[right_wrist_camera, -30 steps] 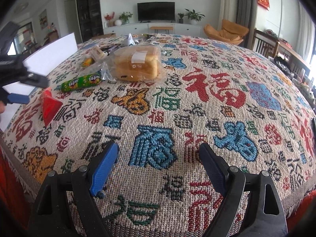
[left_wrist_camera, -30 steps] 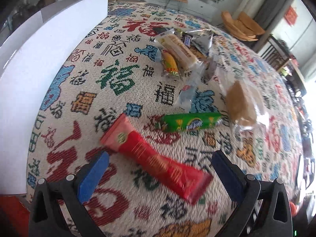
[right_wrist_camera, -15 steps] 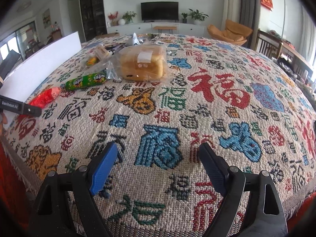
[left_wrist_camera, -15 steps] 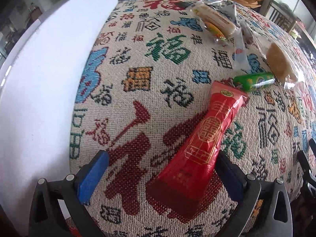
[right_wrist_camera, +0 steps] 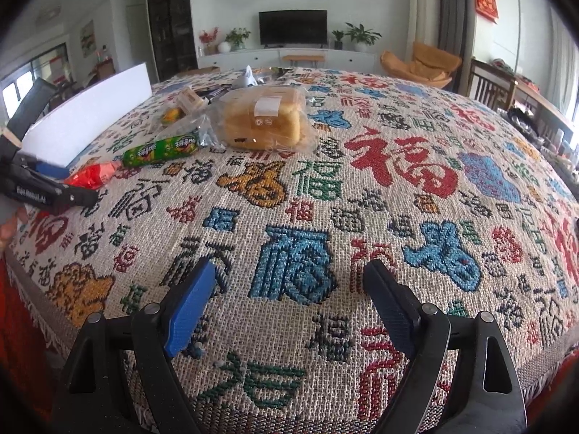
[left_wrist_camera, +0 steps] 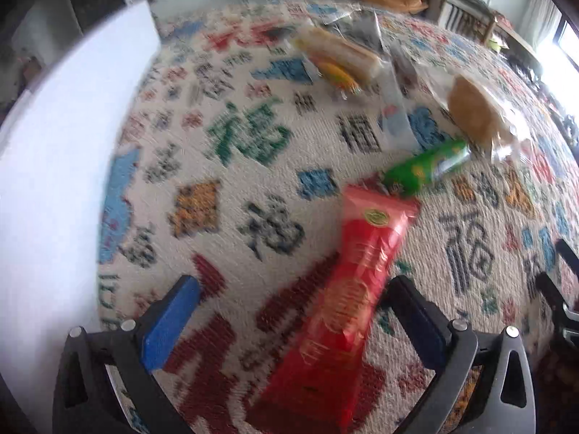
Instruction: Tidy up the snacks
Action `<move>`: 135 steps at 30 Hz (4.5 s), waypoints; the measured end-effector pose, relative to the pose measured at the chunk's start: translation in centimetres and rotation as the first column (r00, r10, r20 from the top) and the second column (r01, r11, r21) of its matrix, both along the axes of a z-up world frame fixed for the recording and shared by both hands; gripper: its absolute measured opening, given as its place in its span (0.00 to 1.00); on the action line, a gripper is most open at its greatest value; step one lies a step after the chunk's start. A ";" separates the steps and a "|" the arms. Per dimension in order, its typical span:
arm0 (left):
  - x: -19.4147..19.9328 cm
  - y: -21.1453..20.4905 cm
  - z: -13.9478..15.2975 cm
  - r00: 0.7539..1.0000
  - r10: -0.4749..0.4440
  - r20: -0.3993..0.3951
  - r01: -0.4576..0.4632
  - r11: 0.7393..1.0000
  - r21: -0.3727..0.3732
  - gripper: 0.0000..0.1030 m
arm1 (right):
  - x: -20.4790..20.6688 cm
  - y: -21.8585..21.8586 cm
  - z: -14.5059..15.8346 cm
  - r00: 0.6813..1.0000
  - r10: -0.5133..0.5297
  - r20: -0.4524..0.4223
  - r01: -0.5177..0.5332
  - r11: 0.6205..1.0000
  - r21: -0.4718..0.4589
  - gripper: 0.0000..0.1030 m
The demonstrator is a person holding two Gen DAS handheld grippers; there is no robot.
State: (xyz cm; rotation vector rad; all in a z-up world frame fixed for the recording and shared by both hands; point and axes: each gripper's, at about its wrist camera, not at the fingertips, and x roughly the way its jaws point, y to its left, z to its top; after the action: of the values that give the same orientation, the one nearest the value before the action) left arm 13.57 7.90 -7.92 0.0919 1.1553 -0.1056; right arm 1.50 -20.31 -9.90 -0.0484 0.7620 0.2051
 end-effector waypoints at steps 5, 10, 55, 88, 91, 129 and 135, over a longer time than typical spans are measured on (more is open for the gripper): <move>-2.2 -1.2 1.5 0.992 -0.105 0.070 0.105 0.994 0.003 0.15 | 0.2 0.2 0.5 0.997 0.039 -0.065 -0.040 0.999 -0.017 0.85; -5.4 -0.1 3.4 0.981 -0.073 0.182 0.096 0.988 -0.120 0.13 | 3.3 1.7 3.4 0.970 0.200 -0.137 -0.196 0.980 0.041 0.84; -12.6 28.4 14.4 0.778 0.536 0.327 -0.471 0.843 -0.260 0.87 | 12.0 32.1 22.8 0.730 0.678 -0.082 -0.491 0.605 0.627 0.75; 5.0 -3.8 2.0 0.964 0.016 0.266 -0.009 1.000 -0.027 1.00 | 20.6 -0.3 3.8 0.994 -0.036 -0.103 0.028 0.997 -0.074 0.74; 7.6 -3.4 1.3 0.977 0.027 0.212 -0.015 0.998 -0.056 1.00 | 20.6 -1.6 3.3 0.992 -0.037 -0.120 0.036 0.999 -0.011 0.84; 8.6 -3.3 0.8 0.976 0.070 0.207 -0.061 0.997 -0.051 1.00 | 21.7 -2.0 2.9 0.987 -0.067 -0.147 0.062 0.997 -0.038 0.88; 8.6 -3.3 0.8 0.976 0.070 0.207 -0.061 0.997 -0.051 1.00 | 21.5 -1.8 2.9 0.987 -0.069 -0.148 0.064 0.997 -0.042 0.88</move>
State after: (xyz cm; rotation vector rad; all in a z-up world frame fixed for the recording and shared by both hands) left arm 22.15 4.58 -7.09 0.0247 0.9442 -0.0611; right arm 22.99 -22.11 -7.00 -0.0428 0.9152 0.1318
